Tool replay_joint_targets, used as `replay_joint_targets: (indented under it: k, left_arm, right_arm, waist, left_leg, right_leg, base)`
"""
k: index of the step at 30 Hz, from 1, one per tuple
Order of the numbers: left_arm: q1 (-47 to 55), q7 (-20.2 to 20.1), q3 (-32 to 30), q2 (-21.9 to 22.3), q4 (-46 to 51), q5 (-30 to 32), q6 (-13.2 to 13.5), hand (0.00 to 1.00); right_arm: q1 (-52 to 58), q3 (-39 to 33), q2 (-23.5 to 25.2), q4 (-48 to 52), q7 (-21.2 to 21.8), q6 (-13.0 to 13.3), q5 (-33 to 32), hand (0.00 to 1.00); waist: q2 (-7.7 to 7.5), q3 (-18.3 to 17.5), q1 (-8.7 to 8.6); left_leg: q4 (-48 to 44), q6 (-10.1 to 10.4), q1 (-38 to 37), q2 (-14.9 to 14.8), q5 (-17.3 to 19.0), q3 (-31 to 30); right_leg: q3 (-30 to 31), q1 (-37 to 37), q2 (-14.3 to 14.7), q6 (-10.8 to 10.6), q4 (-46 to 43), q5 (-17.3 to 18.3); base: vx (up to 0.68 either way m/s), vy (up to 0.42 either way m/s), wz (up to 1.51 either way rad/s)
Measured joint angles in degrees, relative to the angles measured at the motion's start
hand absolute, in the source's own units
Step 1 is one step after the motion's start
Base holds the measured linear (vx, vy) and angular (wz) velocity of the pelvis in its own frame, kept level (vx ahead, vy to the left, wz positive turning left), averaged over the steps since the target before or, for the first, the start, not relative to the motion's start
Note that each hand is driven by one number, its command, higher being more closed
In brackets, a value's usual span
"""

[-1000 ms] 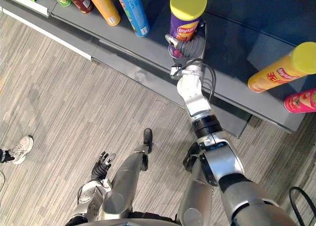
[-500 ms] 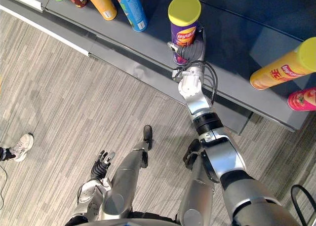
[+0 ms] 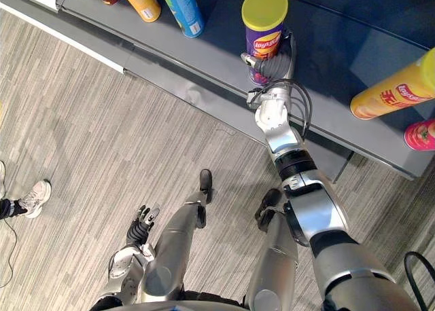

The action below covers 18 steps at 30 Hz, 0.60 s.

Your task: Put the gum and the chips on the shelf.

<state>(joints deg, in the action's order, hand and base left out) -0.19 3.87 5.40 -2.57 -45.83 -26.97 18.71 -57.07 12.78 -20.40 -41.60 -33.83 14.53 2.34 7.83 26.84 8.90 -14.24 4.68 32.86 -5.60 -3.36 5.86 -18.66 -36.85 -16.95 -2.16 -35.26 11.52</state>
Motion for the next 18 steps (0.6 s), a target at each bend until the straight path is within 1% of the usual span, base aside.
replay_joint_targets:
  k: [3, 5, 13, 14, 18]
  left_arm:
    - [0.00, 0.11, 0.34, -0.04, 0.00, -0.12, 0.02, 0.00]
    - [-0.01, 0.10, 0.97, -0.02, 0.14, -1.36, 0.25, 0.00]
    - [0.00, 0.08, 1.03, 0.05, 0.09, -1.51, 0.81, 0.00]
    - [0.00, 0.08, 1.04, 0.05, 0.10, -1.52, 0.81, 0.00]
    - [0.00, -0.01, 1.09, 0.05, 0.10, -1.55, 0.82, 0.00]
  right_arm:
    - [-0.13, 0.00, -0.25, -0.07, -0.32, 0.13, 0.01, 1.00]
    - [-0.22, 0.00, -1.45, -0.21, -0.68, 0.73, 0.02, 1.00]
    - [-2.33, 0.00, -2.38, -2.01, -1.38, 1.17, 0.06, 1.00]
    - [-2.37, 0.00, -2.40, -2.04, -1.44, 1.17, 0.05, 0.00]
    - [-2.40, 0.03, -2.83, -2.35, -1.13, 1.19, -0.03, 0.00]
  waist:
    - [0.08, -0.03, 0.14]
    - [0.19, -0.05, 0.85]
    - [0.41, -0.02, 0.90]
    - [0.41, -0.02, 0.90]
    - [0.41, -0.02, 0.87]
  left_leg:
    - [0.13, 0.00, 0.00, 0.00, -0.01, 0.05]
    - [0.30, -0.03, 0.08, 0.06, -0.04, 0.19]
    - [1.07, 0.02, 0.14, 0.19, -0.40, 0.20]
    - [1.07, 0.02, 0.14, 0.19, -0.40, 0.20]
    - [0.99, 0.02, 0.14, 0.18, -0.40, 0.20]
  right_leg:
    - [0.11, -0.17, 0.00, 0.00, -0.04, 0.00]
    - [0.33, -0.51, -0.02, 0.00, -0.14, 0.00]
    - [0.23, -0.82, -0.10, 0.00, 0.03, 0.00]
    - [0.24, -0.82, -0.10, 0.00, 0.04, 0.00]
    - [0.26, -0.82, -0.11, 0.00, -0.04, 0.00]
  base:
    - [0.00, 0.000, 0.00]
    - [0.00, 0.000, 0.00]
    - [0.03, -0.025, 0.00]
    - [0.03, -0.028, 0.00]
    - [0.00, 0.000, 0.00]
